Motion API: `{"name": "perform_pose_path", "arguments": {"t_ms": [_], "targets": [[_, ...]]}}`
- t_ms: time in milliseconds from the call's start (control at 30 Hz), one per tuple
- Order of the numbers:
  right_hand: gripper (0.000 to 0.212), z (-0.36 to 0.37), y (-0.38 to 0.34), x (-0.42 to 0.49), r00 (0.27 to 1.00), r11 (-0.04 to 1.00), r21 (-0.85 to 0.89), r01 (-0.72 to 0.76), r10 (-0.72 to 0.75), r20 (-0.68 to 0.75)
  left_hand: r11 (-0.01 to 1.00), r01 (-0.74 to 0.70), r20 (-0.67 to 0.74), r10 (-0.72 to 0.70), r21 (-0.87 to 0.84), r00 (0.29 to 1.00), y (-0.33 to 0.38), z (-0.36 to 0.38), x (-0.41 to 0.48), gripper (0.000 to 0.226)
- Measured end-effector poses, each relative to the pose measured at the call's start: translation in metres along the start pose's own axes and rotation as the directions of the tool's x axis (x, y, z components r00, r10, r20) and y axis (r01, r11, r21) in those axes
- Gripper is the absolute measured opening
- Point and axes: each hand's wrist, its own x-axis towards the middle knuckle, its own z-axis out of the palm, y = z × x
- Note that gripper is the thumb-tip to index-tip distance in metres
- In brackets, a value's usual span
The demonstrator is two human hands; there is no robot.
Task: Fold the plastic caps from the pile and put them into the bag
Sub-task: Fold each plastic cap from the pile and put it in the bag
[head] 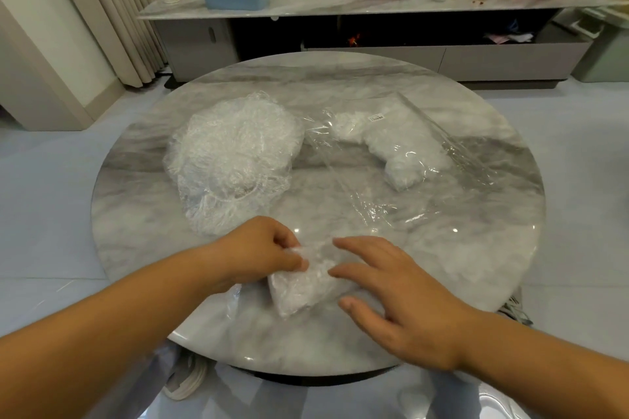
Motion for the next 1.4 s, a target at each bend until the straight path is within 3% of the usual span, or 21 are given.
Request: {"name": "perform_pose_path", "arguments": {"t_ms": [133, 233, 400, 500, 567, 667, 767, 900, 1067, 1200, 1400], "targets": [[0.032, -0.012, -0.012, 0.012, 0.957, 0.878, 0.386, -0.283, 0.284, 0.057, 0.929, 0.038, 0.013, -0.036, -0.369, 0.999, -0.003, -0.007, -0.009, 0.025], [0.023, -0.017, -0.014, 0.024, 0.927, 0.733, 0.585, -0.347, 0.365, 0.092, 0.839, 0.072, 0.073, -0.038, -0.539, 0.997, -0.003, -0.007, -0.017, 0.037], [0.021, -0.016, -0.014, 0.037, 0.904, 0.503, 0.789, -0.353, 0.401, 0.148, 0.753, 0.112, 0.160, -0.009, -0.649, 0.987, -0.004, 0.001, -0.025, 0.038], [0.024, -0.012, -0.016, 0.041, 0.894, 0.469, 0.816, -0.338, 0.432, 0.121, 0.749, 0.134, 0.182, -0.018, -0.649, 0.983, -0.006, 0.005, -0.028, 0.029], [0.023, -0.010, -0.018, 0.041, 0.908, 0.541, 0.786, -0.299, 0.414, 0.061, 0.755, 0.153, 0.185, -0.043, -0.638, 0.982, -0.006, 0.007, -0.030, 0.020], [0.034, -0.010, -0.021, 0.036, 0.958, 0.692, 0.693, -0.204, 0.287, -0.004, 0.761, 0.187, 0.189, -0.085, -0.622, 0.978, -0.007, 0.010, -0.030, 0.025], [0.039, -0.009, -0.023, 0.029, 0.990, 0.854, 0.508, -0.113, 0.142, -0.019, 0.750, 0.251, 0.254, -0.114, -0.612, 0.960, -0.007, 0.012, -0.030, 0.030], [0.045, -0.007, -0.023, 0.021, 0.998, 0.965, 0.256, 0.053, -0.057, 0.008, 0.656, 0.377, 0.386, -0.139, -0.654, 0.912, -0.004, 0.008, -0.032, 0.032], [0.041, -0.005, -0.021, 0.016, 0.981, 0.981, 0.058, 0.187, -0.189, 0.038, 0.509, 0.435, 0.476, -0.054, -0.743, 0.878, -0.003, 0.000, -0.033, 0.050], [0.037, -0.001, -0.020, 0.013, 0.938, 0.939, -0.057, 0.339, -0.334, 0.091, 0.541, 0.422, 0.474, -0.048, -0.727, 0.879, -0.004, 0.002, -0.031, 0.055], [0.054, 0.006, -0.016, 0.011, 0.892, 0.835, -0.314, 0.452, -0.427, 0.149, 0.580, 0.303, 0.315, -0.084, -0.756, 0.945, -0.005, 0.013, -0.028, 0.015]]}}
